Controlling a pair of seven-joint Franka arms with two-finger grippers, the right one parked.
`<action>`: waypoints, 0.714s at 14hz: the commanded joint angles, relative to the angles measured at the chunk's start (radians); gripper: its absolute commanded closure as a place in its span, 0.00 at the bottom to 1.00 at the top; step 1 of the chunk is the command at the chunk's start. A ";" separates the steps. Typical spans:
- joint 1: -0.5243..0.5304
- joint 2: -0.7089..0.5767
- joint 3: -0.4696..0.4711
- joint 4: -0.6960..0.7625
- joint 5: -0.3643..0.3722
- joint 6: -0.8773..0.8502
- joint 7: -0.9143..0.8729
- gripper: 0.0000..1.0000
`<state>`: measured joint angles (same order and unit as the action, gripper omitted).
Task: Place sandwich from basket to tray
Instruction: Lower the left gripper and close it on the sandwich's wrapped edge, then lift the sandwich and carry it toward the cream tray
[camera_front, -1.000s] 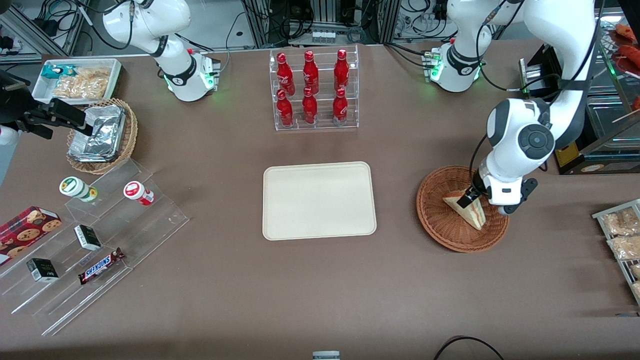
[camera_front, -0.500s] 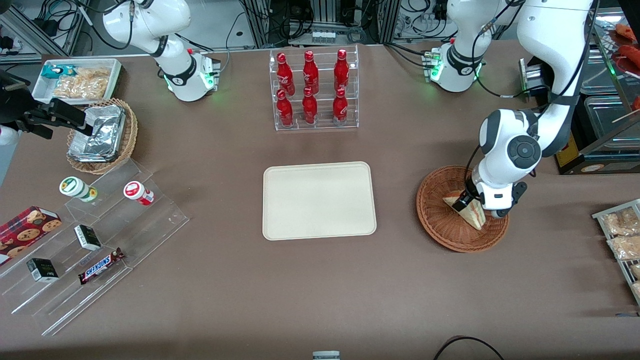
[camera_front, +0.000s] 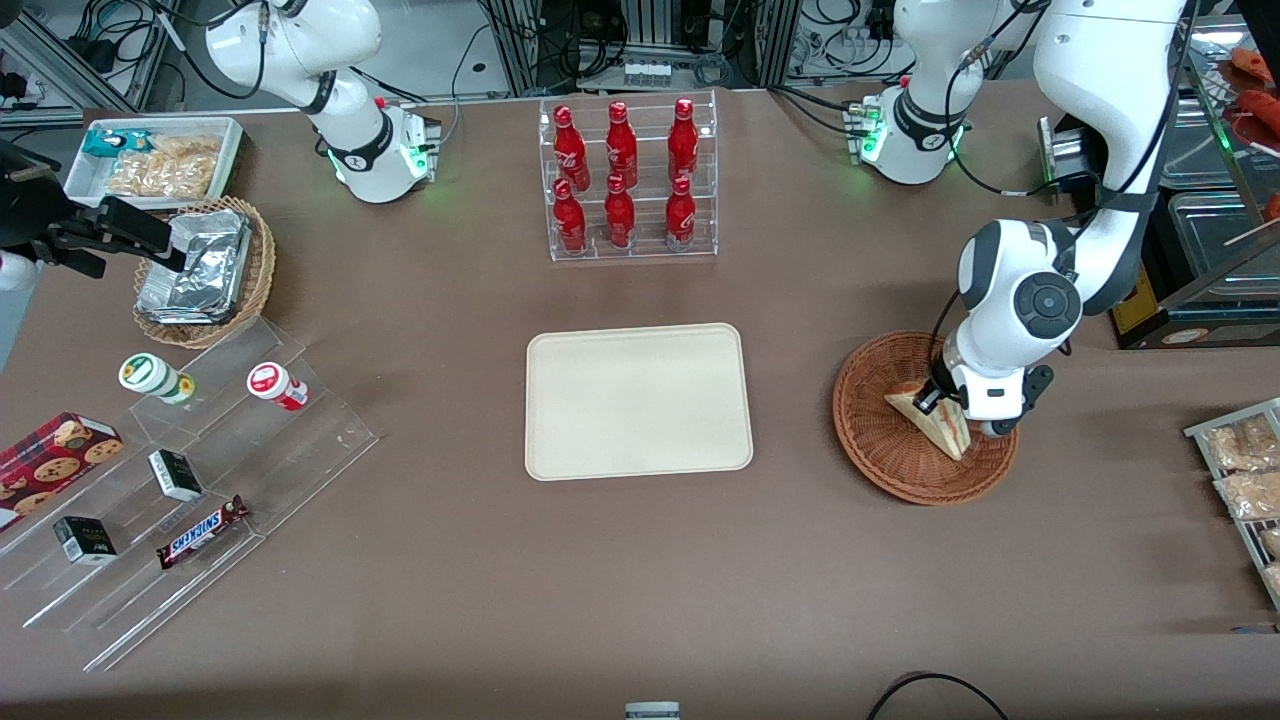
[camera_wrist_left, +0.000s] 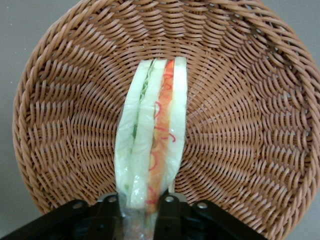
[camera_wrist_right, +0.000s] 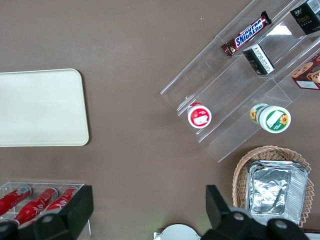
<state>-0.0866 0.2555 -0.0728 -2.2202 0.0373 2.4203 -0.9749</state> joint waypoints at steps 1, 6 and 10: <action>-0.027 -0.050 0.005 0.013 0.006 -0.097 0.016 0.91; -0.070 -0.082 -0.001 0.137 0.004 -0.375 0.114 0.91; -0.192 -0.070 -0.012 0.283 0.004 -0.595 0.134 0.91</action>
<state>-0.2185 0.1748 -0.0892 -2.0021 0.0380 1.8871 -0.8530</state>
